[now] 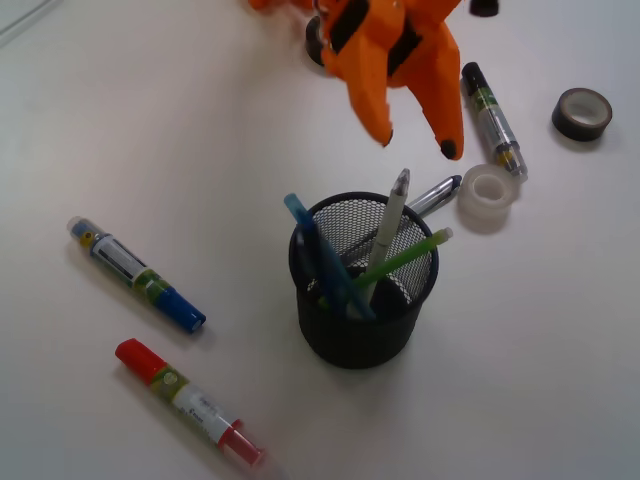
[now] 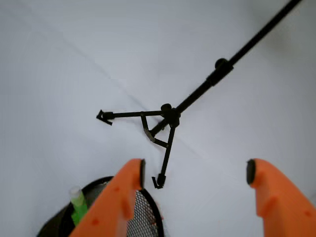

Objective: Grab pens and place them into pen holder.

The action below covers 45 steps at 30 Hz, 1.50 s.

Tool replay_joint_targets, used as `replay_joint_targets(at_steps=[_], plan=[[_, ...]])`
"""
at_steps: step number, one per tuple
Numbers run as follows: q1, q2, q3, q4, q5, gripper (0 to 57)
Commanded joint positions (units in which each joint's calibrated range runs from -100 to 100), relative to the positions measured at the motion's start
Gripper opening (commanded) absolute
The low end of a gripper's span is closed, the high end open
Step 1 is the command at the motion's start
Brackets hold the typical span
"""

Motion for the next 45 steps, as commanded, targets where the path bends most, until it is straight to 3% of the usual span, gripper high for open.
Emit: replay_joint_targets(at_steps=[1, 11, 16, 28, 45], plan=[[-2.33, -6.72, -10.84, 21.81, 10.5, 24.1], [-11.9, -8.0, -13.83, 51.03, 24.08, 24.1], [-14.82, -4.17, -13.65, 63.46, 26.52, 24.1], [-11.38, 15.12, -23.61, 81.48, 24.47, 24.0], [-8.31, 28.8, -37.2, 82.97, 24.81, 24.0]])
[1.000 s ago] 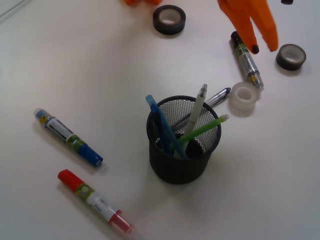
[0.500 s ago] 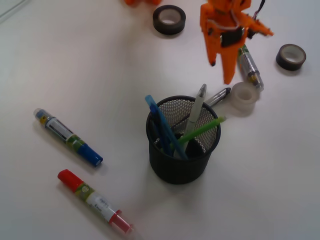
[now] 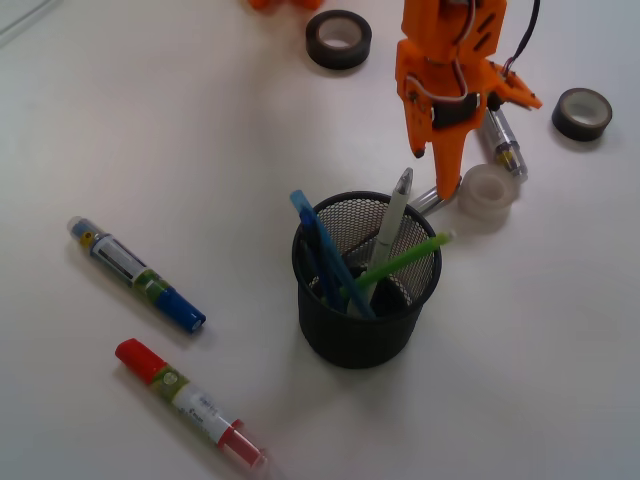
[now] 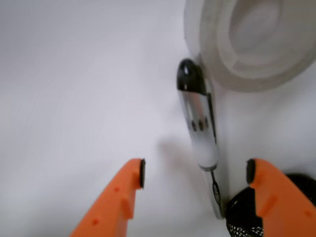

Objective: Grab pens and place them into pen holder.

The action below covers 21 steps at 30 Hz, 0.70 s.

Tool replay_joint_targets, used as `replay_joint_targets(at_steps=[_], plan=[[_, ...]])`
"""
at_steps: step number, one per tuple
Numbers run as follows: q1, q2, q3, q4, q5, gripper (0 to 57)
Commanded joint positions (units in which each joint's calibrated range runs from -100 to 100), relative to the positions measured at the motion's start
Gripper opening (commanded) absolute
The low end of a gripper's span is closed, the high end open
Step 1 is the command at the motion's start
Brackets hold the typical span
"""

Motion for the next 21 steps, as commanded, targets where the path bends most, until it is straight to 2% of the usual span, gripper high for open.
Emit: replay_joint_targets(at_steps=[1, 13, 15, 18, 19, 21], plan=[[1.31, 2.91, -4.95, 0.2, 0.2, 24.0], [1.83, 18.12, -23.52, 9.74, 0.83, 23.7], [1.83, 20.5, -25.42, 10.52, 0.78, 18.7], [1.9, 22.46, -26.05, 10.61, 0.73, 2.9], [1.98, 22.8, -26.05, 10.44, 0.24, 0.0], [2.35, 22.88, -25.87, 10.61, -0.29, 0.5]])
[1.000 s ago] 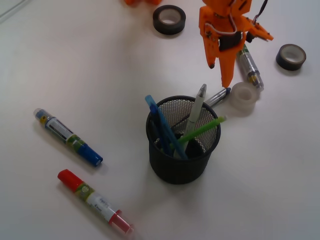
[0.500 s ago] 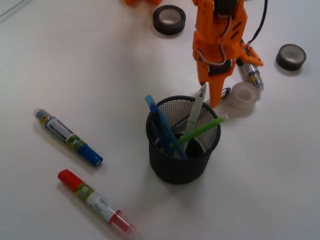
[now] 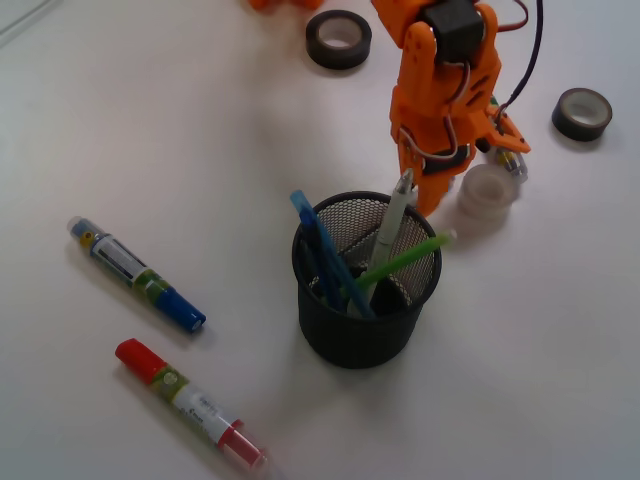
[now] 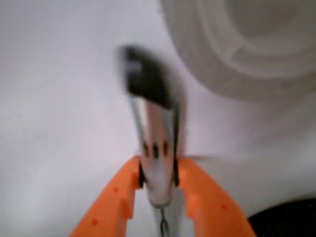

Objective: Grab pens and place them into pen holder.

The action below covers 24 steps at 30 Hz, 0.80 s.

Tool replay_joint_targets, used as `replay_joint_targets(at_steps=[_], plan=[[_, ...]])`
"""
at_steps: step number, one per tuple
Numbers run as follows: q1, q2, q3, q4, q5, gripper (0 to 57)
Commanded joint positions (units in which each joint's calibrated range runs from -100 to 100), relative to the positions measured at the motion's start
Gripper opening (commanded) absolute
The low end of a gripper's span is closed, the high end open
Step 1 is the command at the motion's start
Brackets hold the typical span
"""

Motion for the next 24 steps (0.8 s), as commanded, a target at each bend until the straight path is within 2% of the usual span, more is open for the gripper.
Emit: replay_joint_targets(at_steps=[1, 6, 12, 24], plan=[[0.43, 1.19, -0.18, 0.76, -1.07, 0.3], [0.5, -0.76, 0.1, 4.17, -3.96, 0.3], [1.7, -14.53, 7.89, 3.56, -8.16, 0.3], [8.28, -58.22, 61.33, -27.15, -14.95, 0.3]])
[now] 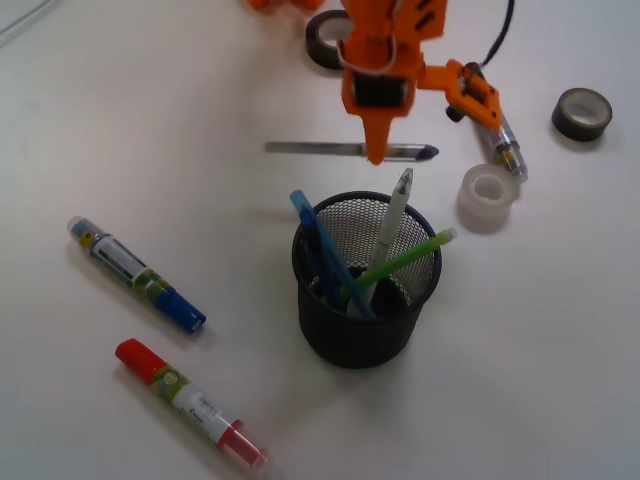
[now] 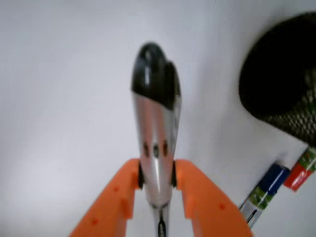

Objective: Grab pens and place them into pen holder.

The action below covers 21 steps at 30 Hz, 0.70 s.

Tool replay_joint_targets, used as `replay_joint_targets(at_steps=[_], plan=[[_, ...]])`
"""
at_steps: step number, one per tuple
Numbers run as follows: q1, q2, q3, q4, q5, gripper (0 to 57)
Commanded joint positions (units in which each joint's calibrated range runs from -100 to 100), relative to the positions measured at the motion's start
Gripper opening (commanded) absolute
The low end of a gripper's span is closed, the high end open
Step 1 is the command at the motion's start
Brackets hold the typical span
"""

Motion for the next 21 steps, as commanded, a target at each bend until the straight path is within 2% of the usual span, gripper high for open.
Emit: replay_joint_targets(at_steps=[1, 9, 21], plan=[[3.26, -22.34, 19.51, -13.3, -4.79, 0.3], [4.31, -36.28, 24.94, -32.28, -15.63, 0.3], [3.33, -30.75, 28.38, -79.0, -24.22, 0.3]])
